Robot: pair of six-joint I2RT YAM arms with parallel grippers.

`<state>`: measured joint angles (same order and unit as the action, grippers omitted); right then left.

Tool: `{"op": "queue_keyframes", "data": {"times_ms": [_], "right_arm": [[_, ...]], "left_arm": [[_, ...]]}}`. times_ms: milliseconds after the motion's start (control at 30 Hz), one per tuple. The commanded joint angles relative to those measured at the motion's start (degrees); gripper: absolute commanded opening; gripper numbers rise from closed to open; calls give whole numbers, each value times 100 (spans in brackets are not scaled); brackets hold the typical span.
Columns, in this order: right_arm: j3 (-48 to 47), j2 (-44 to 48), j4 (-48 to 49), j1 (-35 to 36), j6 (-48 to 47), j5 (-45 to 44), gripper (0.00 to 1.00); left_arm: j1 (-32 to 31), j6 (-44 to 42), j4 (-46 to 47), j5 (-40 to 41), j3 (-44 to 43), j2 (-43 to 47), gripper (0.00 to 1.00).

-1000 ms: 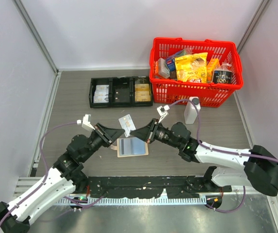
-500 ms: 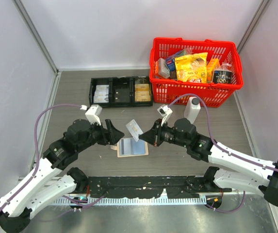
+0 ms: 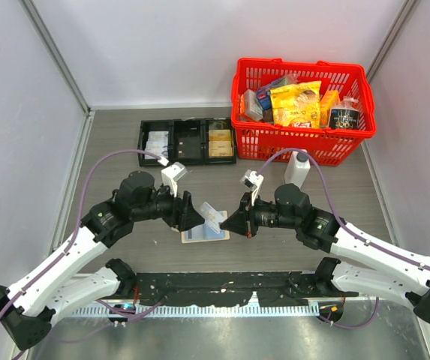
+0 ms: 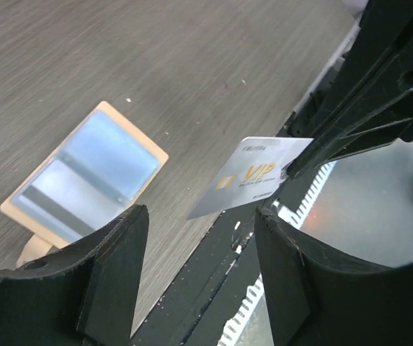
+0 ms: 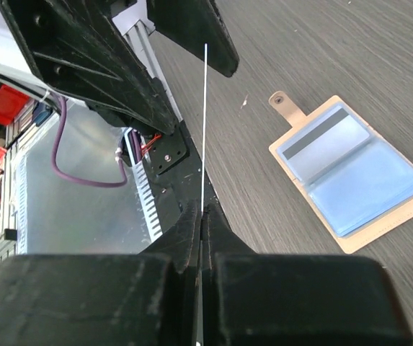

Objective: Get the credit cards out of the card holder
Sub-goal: Place the credit card in the storage box.

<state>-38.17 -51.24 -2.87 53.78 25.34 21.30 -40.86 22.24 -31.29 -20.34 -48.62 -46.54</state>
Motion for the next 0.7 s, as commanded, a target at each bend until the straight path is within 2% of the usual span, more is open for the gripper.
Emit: {"op": "queue_keyframes", "data": {"times_ms": [0,133,433,667], "right_arm": [[-191,106,226,-17,-188,374,1],[-138,185,252,-17,-179,515,1],[-6,334,472,-17,-240,481,1],[108,317,481,-8,-258,270,1]], "left_arm": [[-10,-229,597,-997,-95,-127,62],[-10,-220,782,-1376,-25,-136,54],[-10,-281,686,-1596,63,-48,39],[-10,-334,571,-1290,28,75,0]]}}
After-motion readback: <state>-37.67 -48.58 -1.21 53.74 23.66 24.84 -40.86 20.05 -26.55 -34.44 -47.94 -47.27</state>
